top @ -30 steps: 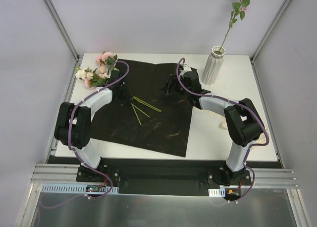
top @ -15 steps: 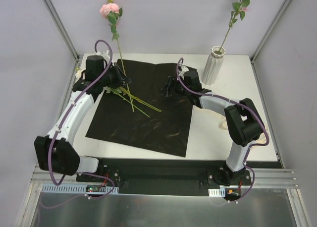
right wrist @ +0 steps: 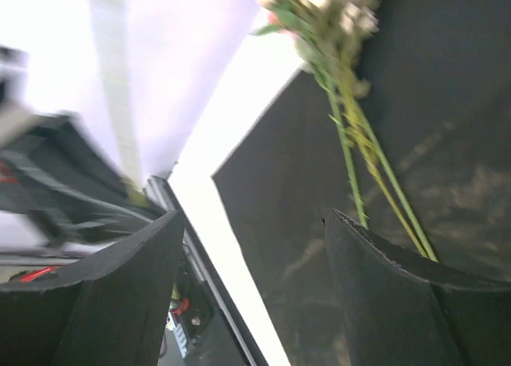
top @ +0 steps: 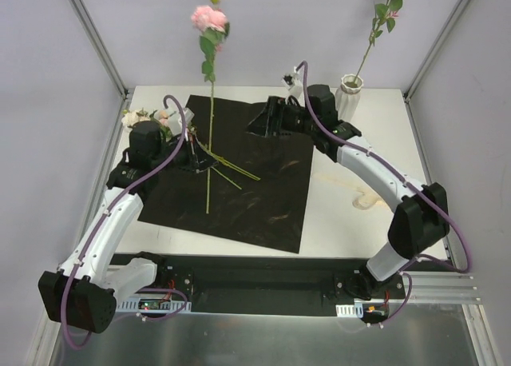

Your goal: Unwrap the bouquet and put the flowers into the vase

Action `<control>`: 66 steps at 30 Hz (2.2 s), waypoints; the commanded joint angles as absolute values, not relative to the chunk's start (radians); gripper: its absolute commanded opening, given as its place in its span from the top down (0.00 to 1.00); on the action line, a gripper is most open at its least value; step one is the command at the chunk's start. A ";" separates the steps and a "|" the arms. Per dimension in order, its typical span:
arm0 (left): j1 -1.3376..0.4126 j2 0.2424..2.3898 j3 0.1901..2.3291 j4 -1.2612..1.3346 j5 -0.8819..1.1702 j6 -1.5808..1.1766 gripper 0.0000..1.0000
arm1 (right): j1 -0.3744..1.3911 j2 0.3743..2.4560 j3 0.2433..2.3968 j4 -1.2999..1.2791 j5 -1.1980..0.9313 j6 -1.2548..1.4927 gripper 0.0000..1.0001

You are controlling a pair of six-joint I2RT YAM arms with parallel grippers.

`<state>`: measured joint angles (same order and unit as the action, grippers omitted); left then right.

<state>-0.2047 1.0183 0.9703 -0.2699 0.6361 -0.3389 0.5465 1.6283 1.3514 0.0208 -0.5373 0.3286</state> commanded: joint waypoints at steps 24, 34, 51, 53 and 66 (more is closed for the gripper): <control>-0.304 0.910 0.765 -0.080 0.762 -0.295 1.00 | 0.669 1.704 1.693 -0.115 -0.425 0.371 0.40; -0.304 0.908 0.753 -0.072 0.773 -0.279 1.00 | 0.664 1.736 1.724 -0.127 -0.356 0.374 0.50; -0.305 0.902 0.750 -0.071 0.804 -0.284 1.00 | 0.657 1.775 1.766 -0.103 -0.344 0.396 0.81; -0.305 0.900 0.747 -0.071 0.796 -0.288 1.00 | 0.653 1.778 1.778 -0.106 -0.344 0.391 0.92; -0.304 0.887 0.756 -0.143 0.729 -0.265 0.35 | 0.489 1.596 1.986 -0.333 0.059 -0.053 0.99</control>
<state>-0.2955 0.9047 0.7528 -0.1410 0.7391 -0.2985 0.5362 1.7573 1.8778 -0.2813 -0.2123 0.1894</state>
